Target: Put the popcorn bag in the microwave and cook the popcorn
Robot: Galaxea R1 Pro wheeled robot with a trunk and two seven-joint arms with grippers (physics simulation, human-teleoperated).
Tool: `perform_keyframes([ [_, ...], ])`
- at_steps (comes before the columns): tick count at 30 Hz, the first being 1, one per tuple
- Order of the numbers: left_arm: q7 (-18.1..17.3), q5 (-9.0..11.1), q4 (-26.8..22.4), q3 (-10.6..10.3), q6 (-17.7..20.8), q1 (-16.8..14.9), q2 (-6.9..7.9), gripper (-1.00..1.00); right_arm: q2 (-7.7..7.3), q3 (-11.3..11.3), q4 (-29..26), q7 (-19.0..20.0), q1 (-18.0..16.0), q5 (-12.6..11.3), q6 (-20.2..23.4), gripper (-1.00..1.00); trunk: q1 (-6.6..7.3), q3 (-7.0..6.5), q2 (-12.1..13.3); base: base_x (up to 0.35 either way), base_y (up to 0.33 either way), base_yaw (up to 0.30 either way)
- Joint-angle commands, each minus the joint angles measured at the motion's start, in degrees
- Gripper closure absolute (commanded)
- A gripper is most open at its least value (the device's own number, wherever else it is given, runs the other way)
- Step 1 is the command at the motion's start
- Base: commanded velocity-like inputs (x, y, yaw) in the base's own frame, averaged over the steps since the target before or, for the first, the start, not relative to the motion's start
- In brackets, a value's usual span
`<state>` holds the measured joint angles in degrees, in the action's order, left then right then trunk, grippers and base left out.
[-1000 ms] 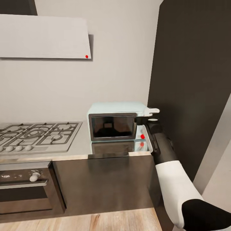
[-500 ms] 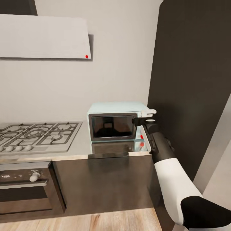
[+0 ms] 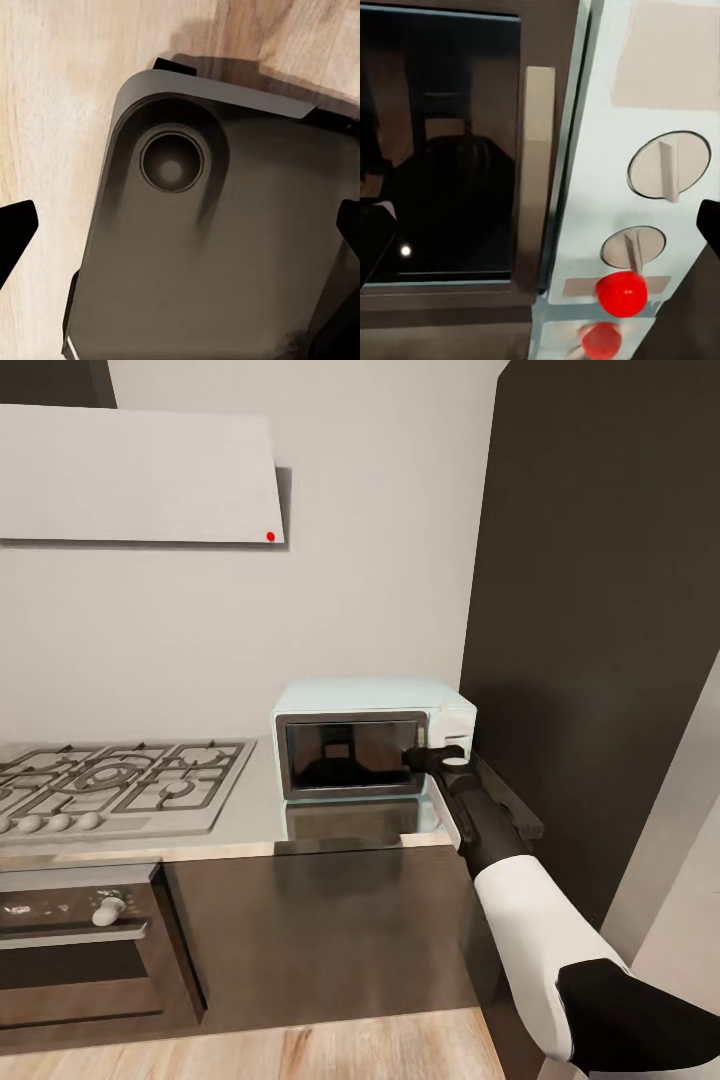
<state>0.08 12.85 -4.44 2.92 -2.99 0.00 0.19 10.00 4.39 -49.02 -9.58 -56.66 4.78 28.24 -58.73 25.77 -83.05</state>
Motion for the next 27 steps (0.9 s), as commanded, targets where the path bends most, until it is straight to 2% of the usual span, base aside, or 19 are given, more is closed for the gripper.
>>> perform_keyframes([
  [1, 0.0, 0.1, 0.0, 0.3, -0.1, 0.0, -0.01, -1.0, 0.0, 0.1, 0.0, 0.0, 0.0, 0.5, 0.3, -1.0, 0.0, 0.06, 0.0, 0.0, 0.0, 0.0],
  [6, 0.0, 0.1, 0.0, 0.2, -0.1, 0.0, -0.01, -1.0, 0.0, 0.1, 2.3, 0.1, 0.0, 0.5, -3.0, -1.0, 0.0, 0.06, 0.0, 0.0, 0.0, 0.0],
  [27, 0.0, 0.1, 0.0, 0.3, -0.1, 0.0, 0.02, -1.0, 0.0, 0.1, 2.3, 0.2, 0.0, 0.6, -3.3, -1.0, 0.0, 0.06, 0.0, 0.06, 0.0, 0.0],
])
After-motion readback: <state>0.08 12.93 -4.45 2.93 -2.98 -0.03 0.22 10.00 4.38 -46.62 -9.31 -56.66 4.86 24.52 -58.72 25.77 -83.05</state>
